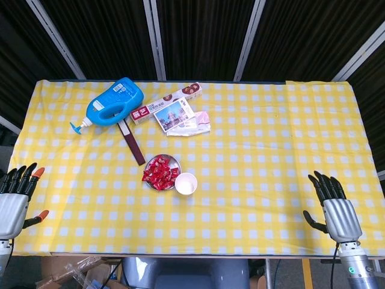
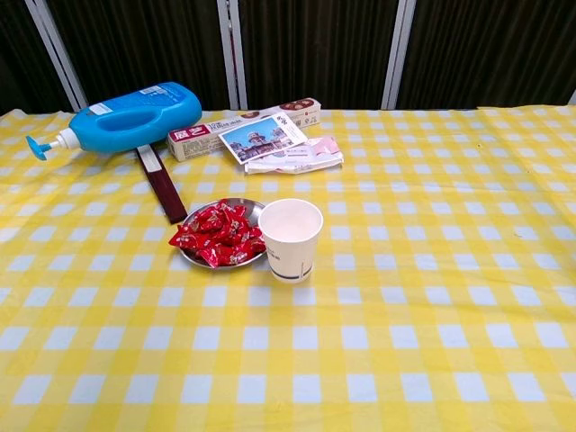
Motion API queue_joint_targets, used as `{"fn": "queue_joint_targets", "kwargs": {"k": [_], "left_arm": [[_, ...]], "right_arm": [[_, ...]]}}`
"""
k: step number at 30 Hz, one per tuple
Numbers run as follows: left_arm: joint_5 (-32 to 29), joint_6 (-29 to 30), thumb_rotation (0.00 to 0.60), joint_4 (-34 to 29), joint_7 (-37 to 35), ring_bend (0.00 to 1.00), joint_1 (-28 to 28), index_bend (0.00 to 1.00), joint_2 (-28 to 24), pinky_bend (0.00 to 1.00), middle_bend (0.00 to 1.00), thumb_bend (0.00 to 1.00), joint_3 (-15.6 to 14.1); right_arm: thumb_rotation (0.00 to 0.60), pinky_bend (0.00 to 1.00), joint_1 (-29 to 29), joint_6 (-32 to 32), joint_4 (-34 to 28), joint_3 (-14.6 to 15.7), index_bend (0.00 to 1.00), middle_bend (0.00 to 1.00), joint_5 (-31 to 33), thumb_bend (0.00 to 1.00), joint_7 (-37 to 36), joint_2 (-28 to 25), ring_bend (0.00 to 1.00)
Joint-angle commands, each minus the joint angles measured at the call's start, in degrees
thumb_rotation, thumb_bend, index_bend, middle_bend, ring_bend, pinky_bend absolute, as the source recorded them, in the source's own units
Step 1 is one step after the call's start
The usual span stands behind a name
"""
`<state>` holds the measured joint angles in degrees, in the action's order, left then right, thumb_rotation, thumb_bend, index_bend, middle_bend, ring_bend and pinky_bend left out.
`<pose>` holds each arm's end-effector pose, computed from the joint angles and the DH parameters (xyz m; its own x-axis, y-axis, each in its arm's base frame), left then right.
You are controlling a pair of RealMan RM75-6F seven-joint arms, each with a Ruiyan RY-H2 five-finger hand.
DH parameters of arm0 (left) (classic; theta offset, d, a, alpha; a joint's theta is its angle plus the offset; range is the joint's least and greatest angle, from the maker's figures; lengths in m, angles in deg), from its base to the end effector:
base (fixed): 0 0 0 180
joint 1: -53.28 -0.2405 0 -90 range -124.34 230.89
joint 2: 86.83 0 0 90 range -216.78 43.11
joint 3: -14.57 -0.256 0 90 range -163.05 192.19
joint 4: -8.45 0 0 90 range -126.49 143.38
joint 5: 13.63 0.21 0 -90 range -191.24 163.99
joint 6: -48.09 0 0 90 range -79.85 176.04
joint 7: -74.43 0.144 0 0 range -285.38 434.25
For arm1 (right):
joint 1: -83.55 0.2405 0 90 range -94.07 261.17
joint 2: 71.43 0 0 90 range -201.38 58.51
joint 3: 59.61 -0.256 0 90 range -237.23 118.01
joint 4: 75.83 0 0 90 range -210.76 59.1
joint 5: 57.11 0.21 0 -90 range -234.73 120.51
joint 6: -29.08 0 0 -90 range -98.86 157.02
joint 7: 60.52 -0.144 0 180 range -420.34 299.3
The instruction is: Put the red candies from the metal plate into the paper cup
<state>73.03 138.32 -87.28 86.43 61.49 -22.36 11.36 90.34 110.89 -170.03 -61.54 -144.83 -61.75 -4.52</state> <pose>-0.2911 0.1752 0.1497 0.5297 -0.0119 0.8481 0.8457 -0.0699 -0.5291 -0.2936 -0.1861 0.1292 0.3071 -0.0724 0.9489 -0.9505 -0.0733 0.3020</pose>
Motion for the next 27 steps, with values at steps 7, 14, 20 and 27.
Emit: {"fn": "queue_joint_targets", "kwargs": {"k": [7, 14, 20, 27], "left_arm": [[-0.7, -2.3, 0.600, -0.9, 0.9, 0.00, 0.0, 0.00, -0.4, 0.05, 0.00, 0.10, 0.6], [-3.0, -7.5, 0.600, -4.8, 1.9, 0.55, 2.6, 0.02, -1.8, 0.65, 0.06, 0.12, 2.6], [-10.4, -17.4, 0.600, -10.0, 5.0, 0.86, 9.6, 0.11, -2.6, 0.91, 0.22, 0.13, 7.8], [-20.0, -28.5, 0.600, -9.7, 18.0, 0.91, 20.6, 0.11, 2.8, 0.93, 0.22, 0.13, 12.8]], "right_arm": [[0.600, 0.00, 0.0, 0.0, -0.3, 0.1, 0.00, 0.00, -0.1, 0.39, -0.1, 0.0, 0.00], [0.600, 0.00, -0.1, -0.2, -0.6, 0.3, 0.00, 0.00, -0.1, 0.39, 0.0, -0.1, 0.00], [0.600, 0.00, 0.2, -0.8, -0.8, 0.1, 0.00, 0.00, 0.1, 0.39, -0.9, -0.3, 0.00], [0.600, 0.00, 0.4, -1.6, -1.4, -0.1, 0.00, 0.00, 1.1, 0.39, -2.3, -1.0, 0.00]]}}
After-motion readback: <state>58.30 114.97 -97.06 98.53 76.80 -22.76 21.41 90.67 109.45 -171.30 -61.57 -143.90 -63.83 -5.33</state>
